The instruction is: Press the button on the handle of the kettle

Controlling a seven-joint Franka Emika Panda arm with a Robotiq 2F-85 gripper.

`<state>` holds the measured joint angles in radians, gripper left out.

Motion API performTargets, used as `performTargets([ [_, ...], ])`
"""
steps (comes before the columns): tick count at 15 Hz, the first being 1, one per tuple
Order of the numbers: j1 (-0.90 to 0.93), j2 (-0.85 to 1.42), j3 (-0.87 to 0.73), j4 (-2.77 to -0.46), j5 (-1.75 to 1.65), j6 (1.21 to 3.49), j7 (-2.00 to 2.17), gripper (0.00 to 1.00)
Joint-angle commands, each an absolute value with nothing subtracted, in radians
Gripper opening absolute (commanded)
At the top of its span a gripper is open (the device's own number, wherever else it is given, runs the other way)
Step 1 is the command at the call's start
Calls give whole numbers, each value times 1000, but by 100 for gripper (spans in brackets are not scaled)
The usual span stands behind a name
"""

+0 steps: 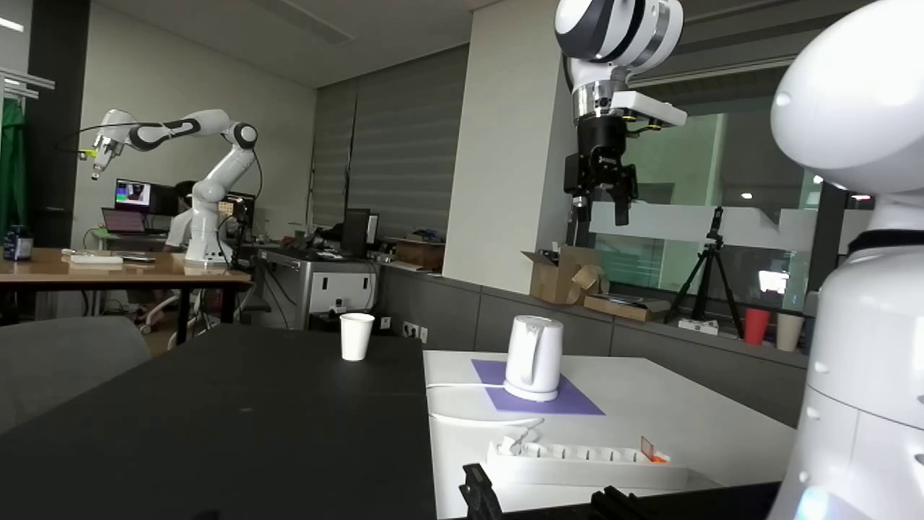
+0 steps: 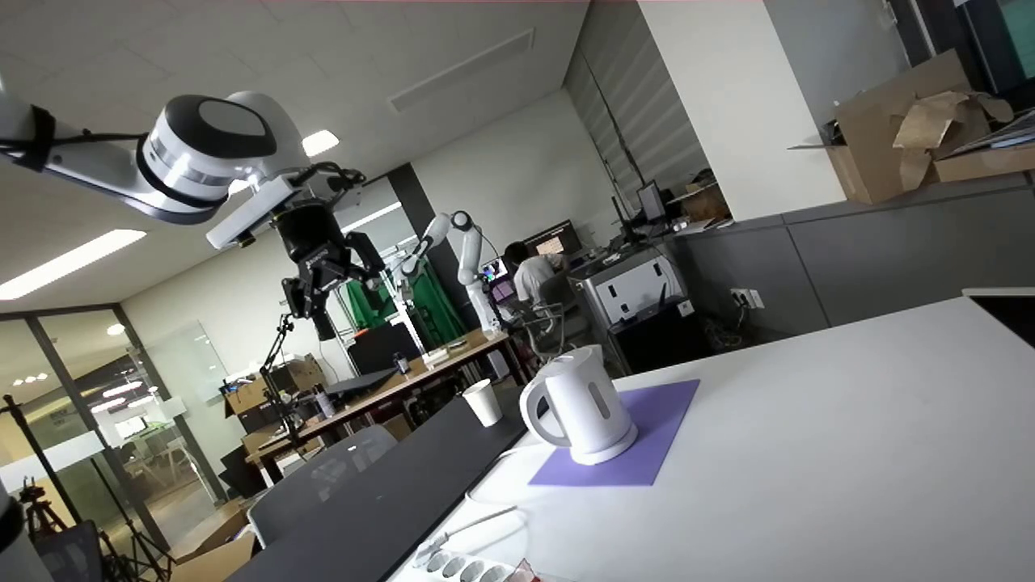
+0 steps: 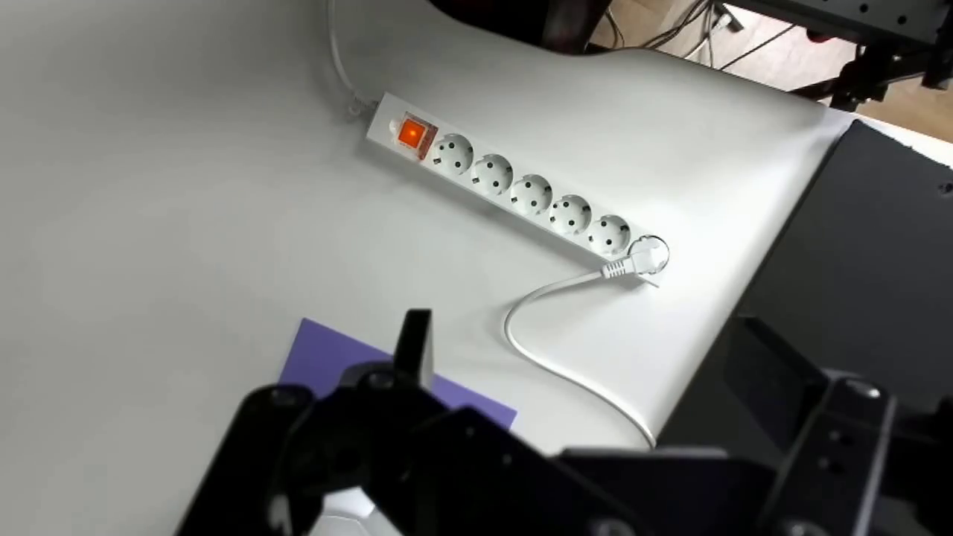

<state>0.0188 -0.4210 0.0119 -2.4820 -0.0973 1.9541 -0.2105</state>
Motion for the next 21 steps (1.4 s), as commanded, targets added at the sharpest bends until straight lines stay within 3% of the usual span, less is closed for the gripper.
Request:
performTargets([
  [1,28,-421,3,-2481,-101,1952,-207,100],
  [11,23,-388,-12,-2454,-93,1974,-223,100],
  [21,12,-41,-62,-2166,-38,2018,-364,100],
])
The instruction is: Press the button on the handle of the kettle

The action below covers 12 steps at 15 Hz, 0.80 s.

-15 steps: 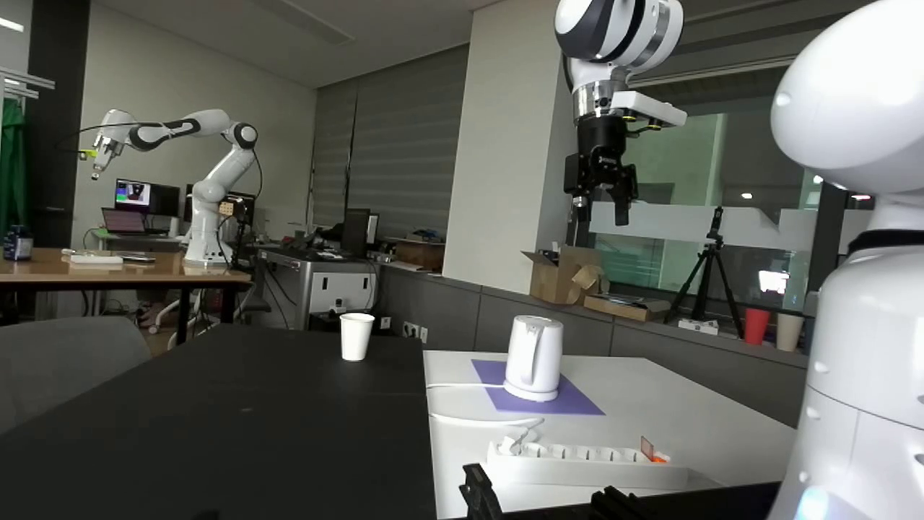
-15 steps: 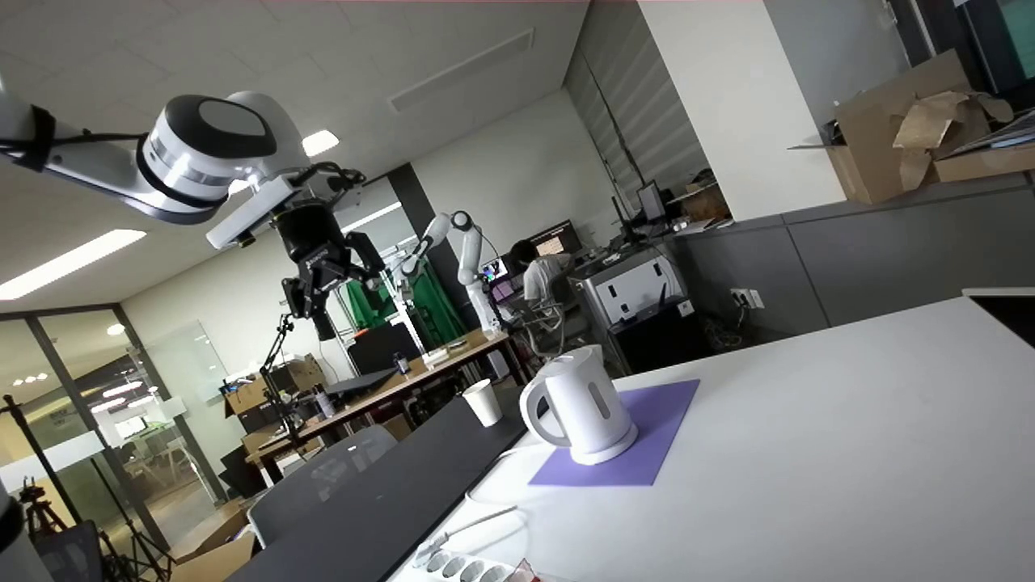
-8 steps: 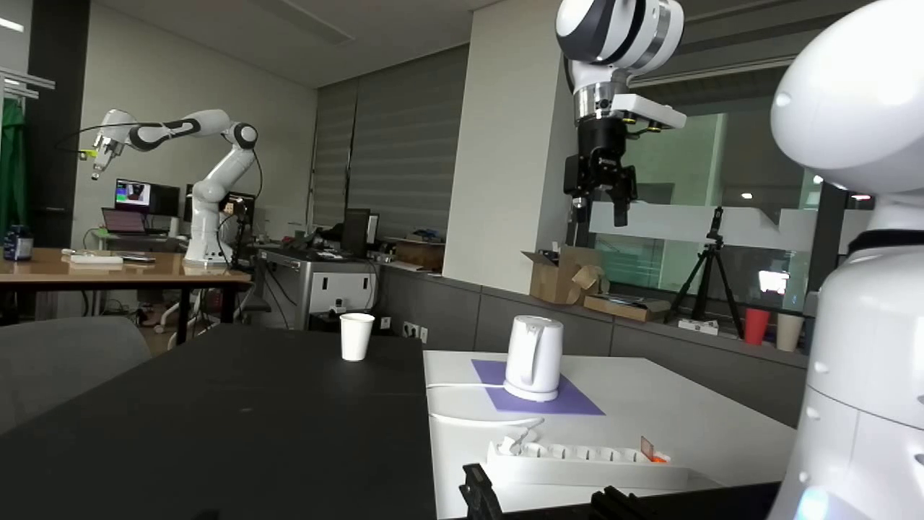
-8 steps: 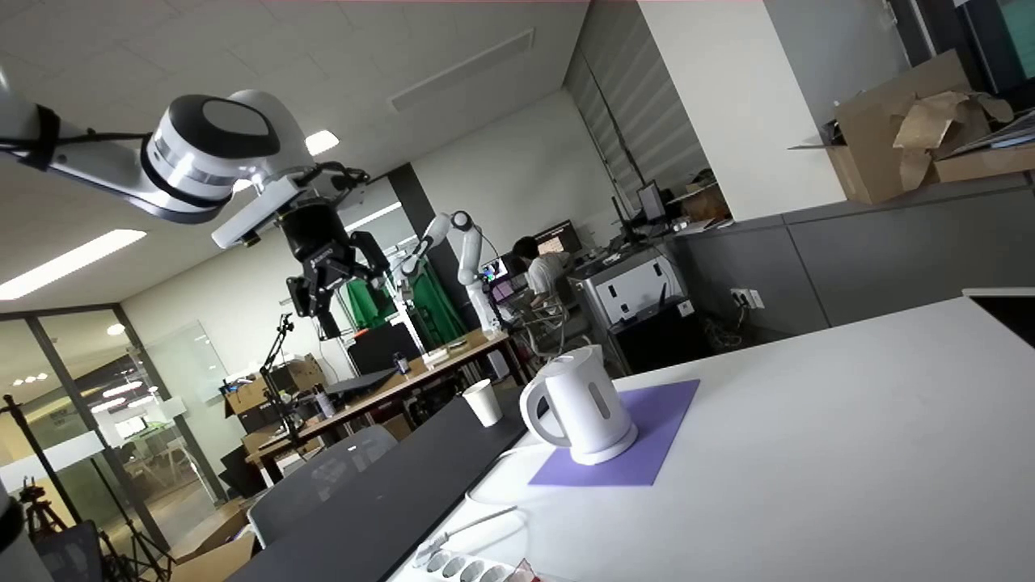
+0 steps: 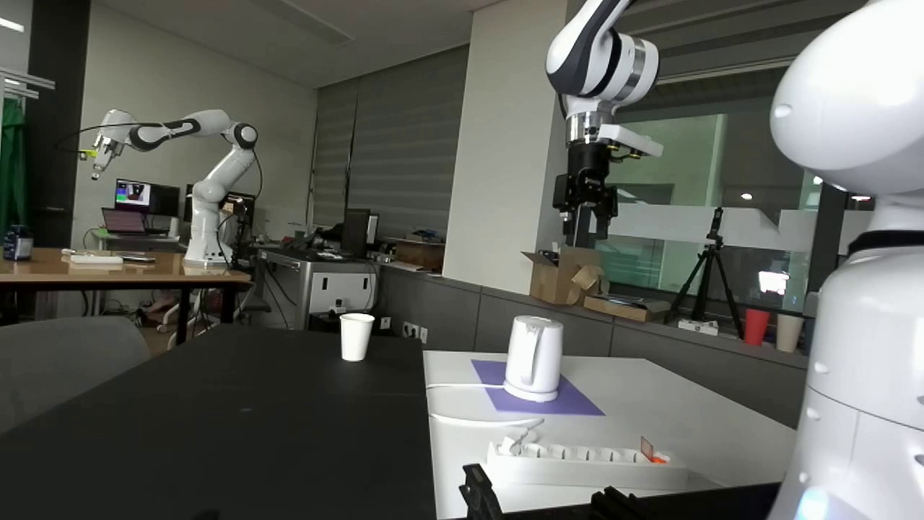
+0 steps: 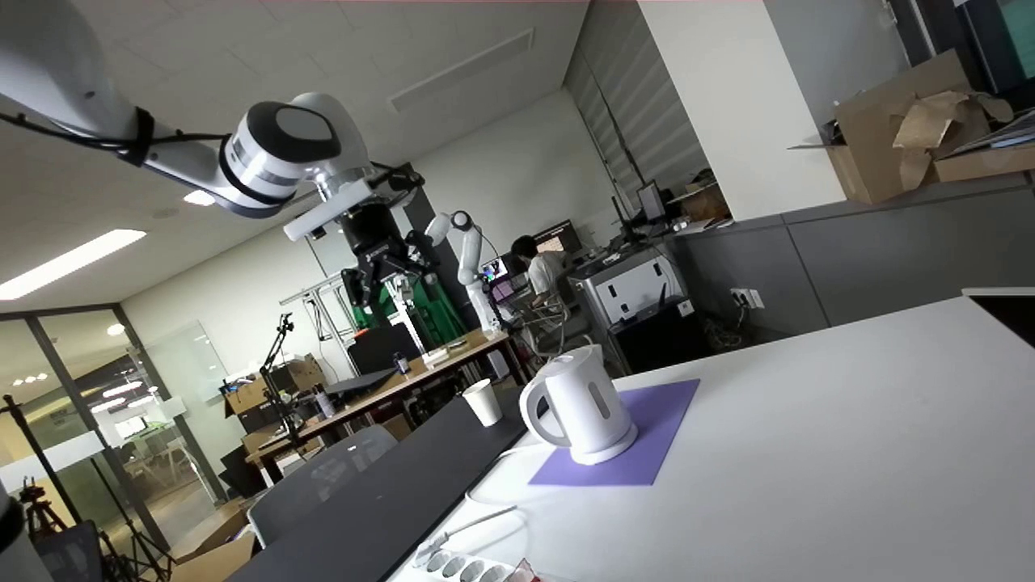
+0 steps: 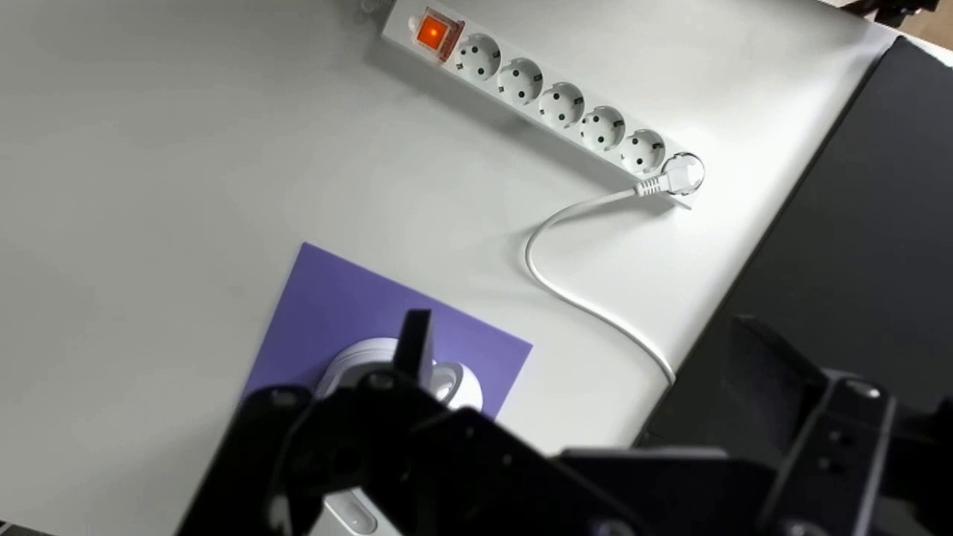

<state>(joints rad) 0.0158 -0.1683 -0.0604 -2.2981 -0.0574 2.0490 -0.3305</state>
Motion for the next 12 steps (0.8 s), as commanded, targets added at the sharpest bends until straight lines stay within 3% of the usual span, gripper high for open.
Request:
performTargets([
  [1,8,-4,-58,-2133,-37,2019,-370,75],
  [2,6,28,-54,-2101,-37,2013,-378,74],
  [12,-33,277,-16,-1881,49,2000,-390,5],
])
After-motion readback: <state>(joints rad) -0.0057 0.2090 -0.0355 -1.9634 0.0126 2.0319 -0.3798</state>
